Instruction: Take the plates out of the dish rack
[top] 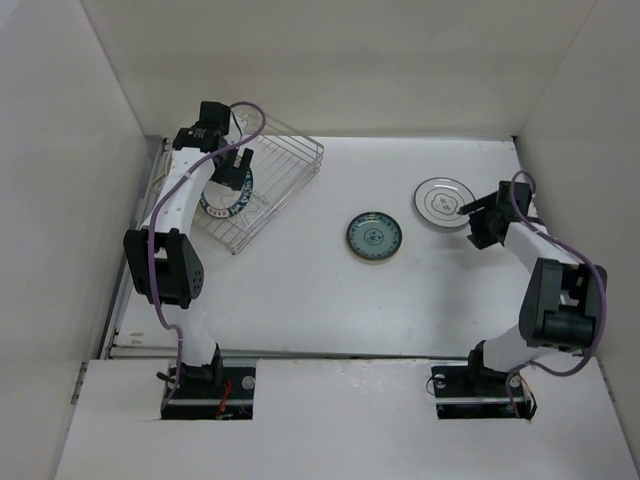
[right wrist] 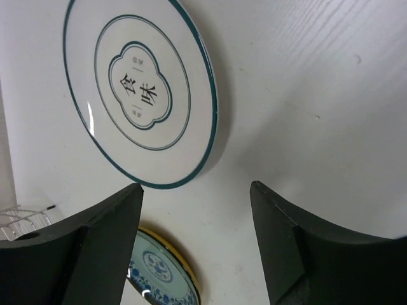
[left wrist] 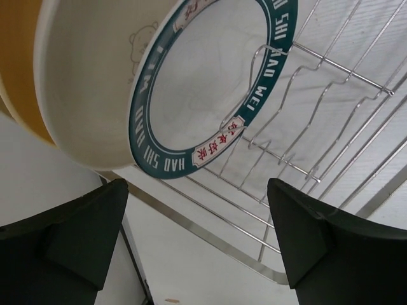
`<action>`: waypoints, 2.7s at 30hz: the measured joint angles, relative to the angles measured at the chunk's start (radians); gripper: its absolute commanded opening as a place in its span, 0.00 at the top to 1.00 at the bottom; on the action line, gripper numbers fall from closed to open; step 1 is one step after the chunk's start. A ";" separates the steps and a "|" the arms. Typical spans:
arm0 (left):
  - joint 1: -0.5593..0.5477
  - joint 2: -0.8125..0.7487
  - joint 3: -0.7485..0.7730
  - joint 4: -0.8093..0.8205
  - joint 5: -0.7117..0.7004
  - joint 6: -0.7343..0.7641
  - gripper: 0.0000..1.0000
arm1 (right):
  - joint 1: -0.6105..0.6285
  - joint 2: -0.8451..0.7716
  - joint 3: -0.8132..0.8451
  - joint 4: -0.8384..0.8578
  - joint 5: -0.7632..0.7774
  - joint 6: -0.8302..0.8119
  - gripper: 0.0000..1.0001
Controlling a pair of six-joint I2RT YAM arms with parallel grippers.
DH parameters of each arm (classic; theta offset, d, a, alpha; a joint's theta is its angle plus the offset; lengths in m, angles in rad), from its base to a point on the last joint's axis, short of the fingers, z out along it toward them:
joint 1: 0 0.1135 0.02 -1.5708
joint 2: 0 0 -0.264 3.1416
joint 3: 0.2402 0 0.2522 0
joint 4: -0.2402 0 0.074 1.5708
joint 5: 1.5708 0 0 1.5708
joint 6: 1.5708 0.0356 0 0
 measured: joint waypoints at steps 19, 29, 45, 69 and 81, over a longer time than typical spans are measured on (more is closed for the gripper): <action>0.044 0.143 0.088 0.085 -0.072 0.083 0.51 | 0.066 -0.451 -0.052 -0.093 0.048 -0.146 0.26; 0.066 0.195 0.187 -0.007 0.035 0.078 1.00 | 0.137 -0.475 0.036 -0.158 0.076 -0.193 0.26; 0.058 0.003 0.201 -0.058 0.100 0.085 1.00 | 0.358 -0.397 0.201 -0.129 0.016 -0.311 0.24; -0.027 0.126 0.223 -0.318 1.062 -0.116 1.00 | 0.631 0.005 0.281 0.147 -0.402 -0.370 0.26; -0.026 0.126 0.212 -0.348 1.044 -0.059 1.00 | 0.642 0.107 0.280 0.260 -0.495 -0.278 0.99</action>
